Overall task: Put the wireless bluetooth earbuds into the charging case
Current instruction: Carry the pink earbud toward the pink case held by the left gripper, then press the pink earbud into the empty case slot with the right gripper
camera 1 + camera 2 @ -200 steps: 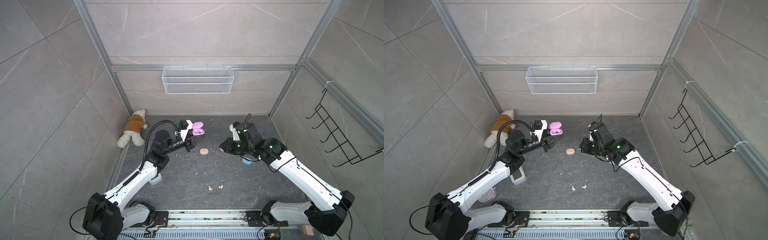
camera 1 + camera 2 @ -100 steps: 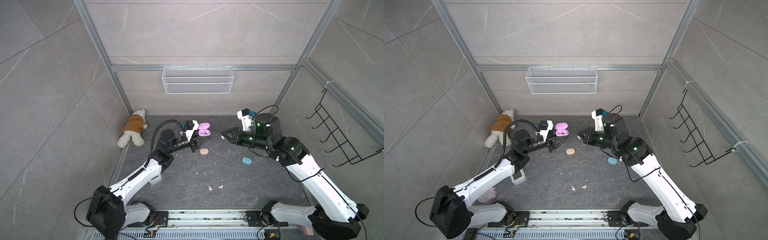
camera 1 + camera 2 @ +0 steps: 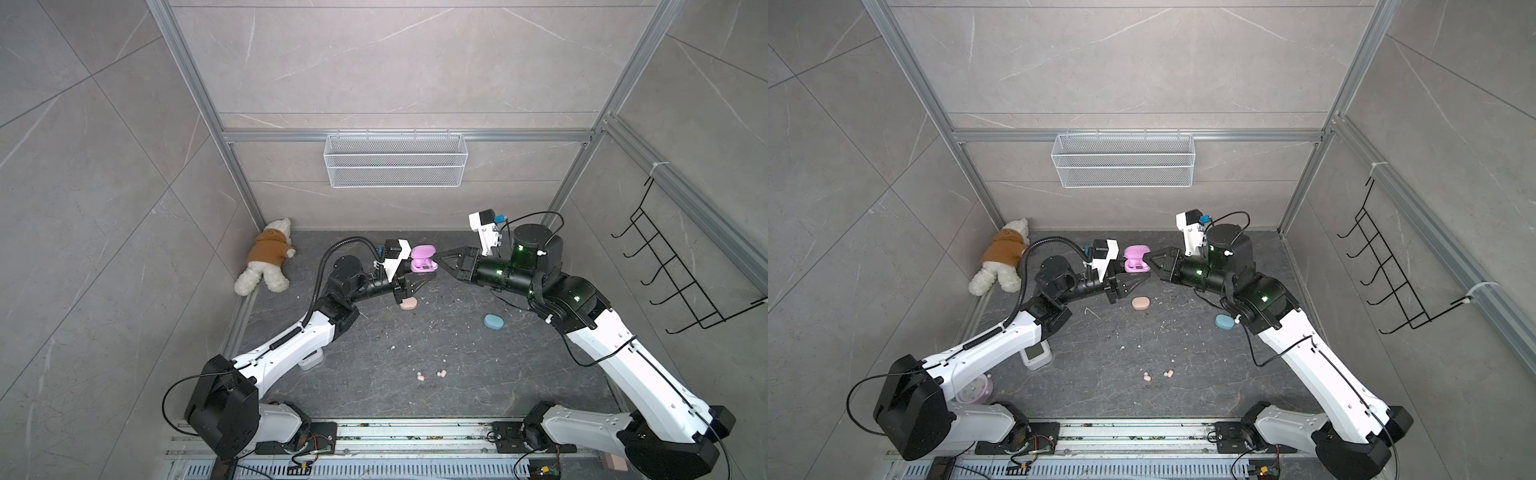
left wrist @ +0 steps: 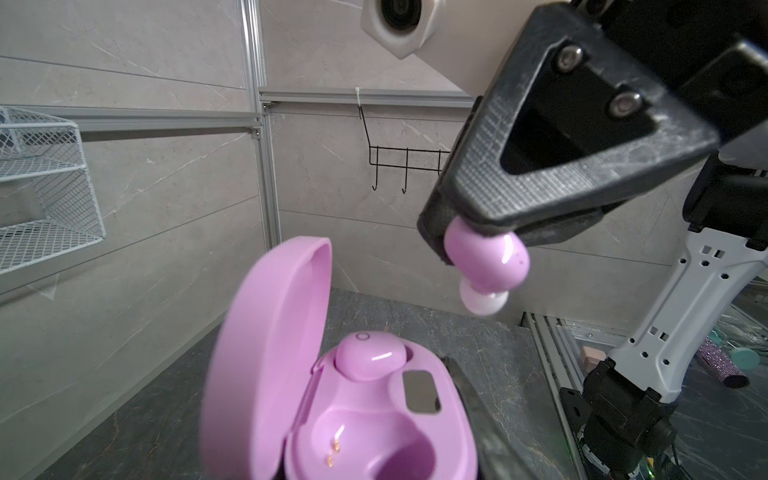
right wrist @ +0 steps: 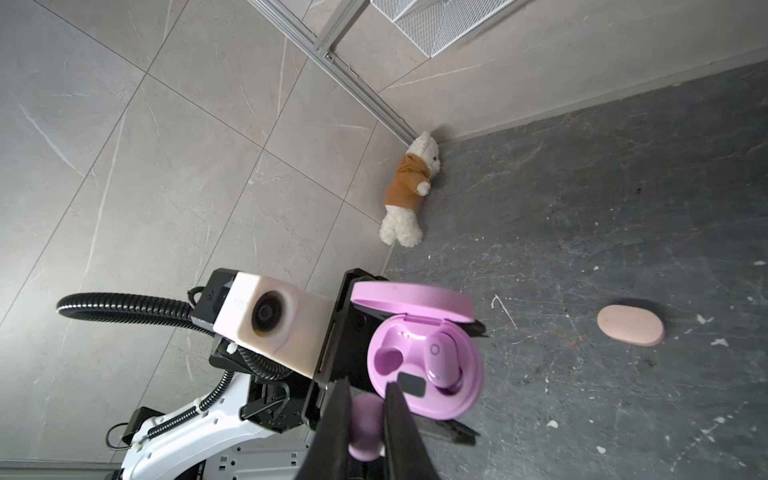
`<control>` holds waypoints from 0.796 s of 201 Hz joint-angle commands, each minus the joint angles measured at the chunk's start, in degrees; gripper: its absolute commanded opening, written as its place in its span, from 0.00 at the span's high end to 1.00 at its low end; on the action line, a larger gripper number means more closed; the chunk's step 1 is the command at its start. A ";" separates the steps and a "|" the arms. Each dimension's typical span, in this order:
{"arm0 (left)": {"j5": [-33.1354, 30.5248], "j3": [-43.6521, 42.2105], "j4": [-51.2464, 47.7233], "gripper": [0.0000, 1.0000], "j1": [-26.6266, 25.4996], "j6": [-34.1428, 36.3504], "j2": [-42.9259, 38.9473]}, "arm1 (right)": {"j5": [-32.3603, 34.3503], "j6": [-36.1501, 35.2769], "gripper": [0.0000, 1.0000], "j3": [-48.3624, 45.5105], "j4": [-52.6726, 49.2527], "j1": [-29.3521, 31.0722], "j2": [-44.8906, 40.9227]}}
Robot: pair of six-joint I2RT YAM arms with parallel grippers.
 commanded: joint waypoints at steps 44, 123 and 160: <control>1.24 3.49 4.15 0.98 -1.50 -0.39 1.28 | -0.37 0.65 0.85 -1.27 2.95 0.97 -0.13; 0.54 4.11 3.10 0.98 -3.45 1.15 1.59 | 0.42 0.49 0.85 -1.04 2.11 1.45 0.61; 0.57 4.00 3.39 0.98 -3.49 1.44 1.42 | 0.60 0.32 0.85 -0.50 1.36 1.89 0.92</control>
